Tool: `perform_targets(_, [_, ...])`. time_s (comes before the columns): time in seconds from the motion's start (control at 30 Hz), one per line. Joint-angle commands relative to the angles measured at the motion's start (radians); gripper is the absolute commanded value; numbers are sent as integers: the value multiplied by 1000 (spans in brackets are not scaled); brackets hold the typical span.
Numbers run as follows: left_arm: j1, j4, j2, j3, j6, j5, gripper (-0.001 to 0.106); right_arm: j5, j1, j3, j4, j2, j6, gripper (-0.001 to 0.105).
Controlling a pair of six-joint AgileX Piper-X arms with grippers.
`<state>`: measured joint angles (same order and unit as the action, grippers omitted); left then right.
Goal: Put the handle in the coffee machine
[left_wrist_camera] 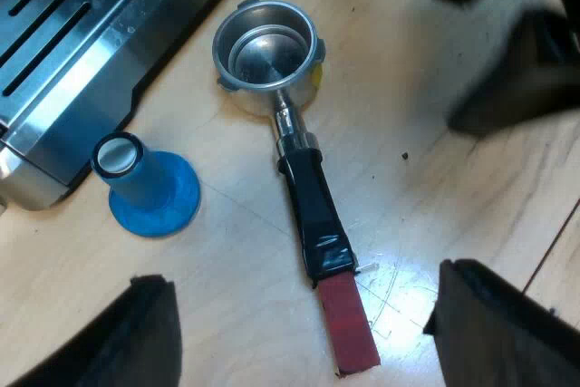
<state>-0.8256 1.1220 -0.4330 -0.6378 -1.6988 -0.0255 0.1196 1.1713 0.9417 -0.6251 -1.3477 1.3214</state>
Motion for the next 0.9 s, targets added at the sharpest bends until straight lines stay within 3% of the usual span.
perform_targets(0.03, [-3,-3,-3,-8,-13,25,62,3,-32,19,-10,18,59,76])
perform_targets(0.1, [-3,-28,-3,-8,-16,25,62,3,-65,43,-10,20,107,76])
perform_targets(0.5, [-3,-219,-3,19,-25,25,62,-81,-236,124,-10,17,165,76])
perform_targets(0.67, [-3,-346,-3,139,-32,25,62,-156,-296,198,-72,-56,250,76])
perform_targets(0.9, [-3,-458,-3,195,-32,54,62,-181,-296,265,-124,-147,328,76])
